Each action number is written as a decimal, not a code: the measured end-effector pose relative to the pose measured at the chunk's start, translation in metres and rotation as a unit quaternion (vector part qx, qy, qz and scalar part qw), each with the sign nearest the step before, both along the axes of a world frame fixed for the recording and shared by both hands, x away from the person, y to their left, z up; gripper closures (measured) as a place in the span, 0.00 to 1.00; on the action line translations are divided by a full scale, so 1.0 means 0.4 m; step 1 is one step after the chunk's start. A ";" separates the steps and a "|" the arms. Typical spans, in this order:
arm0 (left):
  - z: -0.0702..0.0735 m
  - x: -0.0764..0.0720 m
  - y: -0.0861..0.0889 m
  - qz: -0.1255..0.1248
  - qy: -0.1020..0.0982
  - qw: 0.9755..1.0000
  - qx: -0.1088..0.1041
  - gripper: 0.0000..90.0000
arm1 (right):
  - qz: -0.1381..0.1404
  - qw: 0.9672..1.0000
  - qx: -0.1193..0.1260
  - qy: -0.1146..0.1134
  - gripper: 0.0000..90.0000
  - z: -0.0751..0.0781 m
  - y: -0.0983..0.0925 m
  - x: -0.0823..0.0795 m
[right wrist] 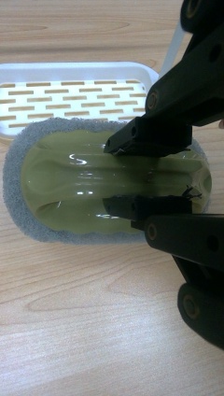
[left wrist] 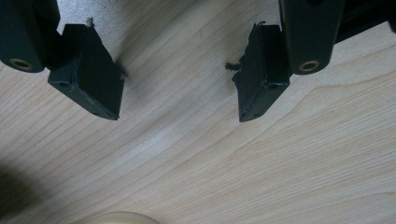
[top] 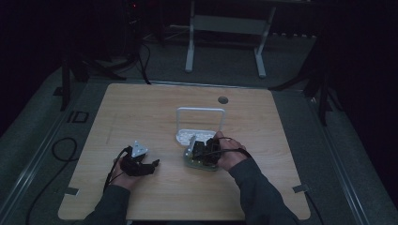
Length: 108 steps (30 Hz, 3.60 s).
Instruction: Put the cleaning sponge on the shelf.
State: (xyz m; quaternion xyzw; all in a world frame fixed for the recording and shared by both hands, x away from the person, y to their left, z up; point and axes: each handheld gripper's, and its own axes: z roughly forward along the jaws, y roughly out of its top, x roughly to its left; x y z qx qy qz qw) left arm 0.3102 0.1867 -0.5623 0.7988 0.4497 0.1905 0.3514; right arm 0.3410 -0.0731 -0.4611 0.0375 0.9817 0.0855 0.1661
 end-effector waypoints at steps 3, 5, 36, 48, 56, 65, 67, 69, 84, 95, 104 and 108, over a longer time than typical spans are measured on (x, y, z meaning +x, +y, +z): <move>0.000 0.000 0.000 0.000 0.000 1.000 0.000 0.36 | 0.003 1.000 -0.003 -0.003 0.80 0.001 0.002 0.002; 0.000 0.000 0.000 0.000 0.000 1.000 0.000 0.36 | 0.004 1.000 -0.005 -0.006 0.80 0.004 0.003 0.004; 0.000 0.000 0.000 0.000 -0.001 1.000 0.000 0.36 | 0.042 0.998 -0.011 -0.049 0.80 0.026 0.012 0.029; 0.000 0.001 0.000 0.000 -0.001 1.000 0.000 0.36 | 0.045 0.998 -0.011 -0.051 0.80 0.023 0.012 0.036; 0.000 0.001 0.000 0.000 -0.001 1.000 -0.001 0.36 | 0.052 0.997 -0.008 -0.061 0.80 0.031 0.016 0.052; 0.000 0.001 0.001 0.000 -0.001 1.000 -0.001 0.36 | 0.056 0.996 -0.011 -0.063 0.80 0.025 0.019 0.063; 0.000 0.001 0.001 0.000 -0.001 1.000 -0.001 0.36 | 0.059 0.996 -0.009 -0.064 0.80 0.023 0.017 0.066; 0.000 0.001 0.001 0.000 -0.001 1.000 -0.001 0.36 | 0.059 0.996 -0.009 -0.064 0.80 0.023 0.017 0.067; 0.000 0.001 0.001 0.000 0.000 1.000 -0.001 0.36 | 0.062 0.994 -0.020 -0.089 0.80 0.030 0.025 0.081; 0.000 0.002 0.002 0.000 -0.001 1.000 -0.002 0.36 | 0.060 0.994 -0.010 -0.089 0.80 0.033 0.024 0.092; 0.000 0.002 0.002 -0.001 -0.001 1.000 -0.002 0.36 | 0.056 0.994 -0.002 -0.092 0.80 0.038 0.022 0.101; 0.000 0.002 0.002 -0.001 0.000 1.000 -0.002 0.36 | 0.058 0.993 -0.010 -0.102 0.80 0.040 0.028 0.104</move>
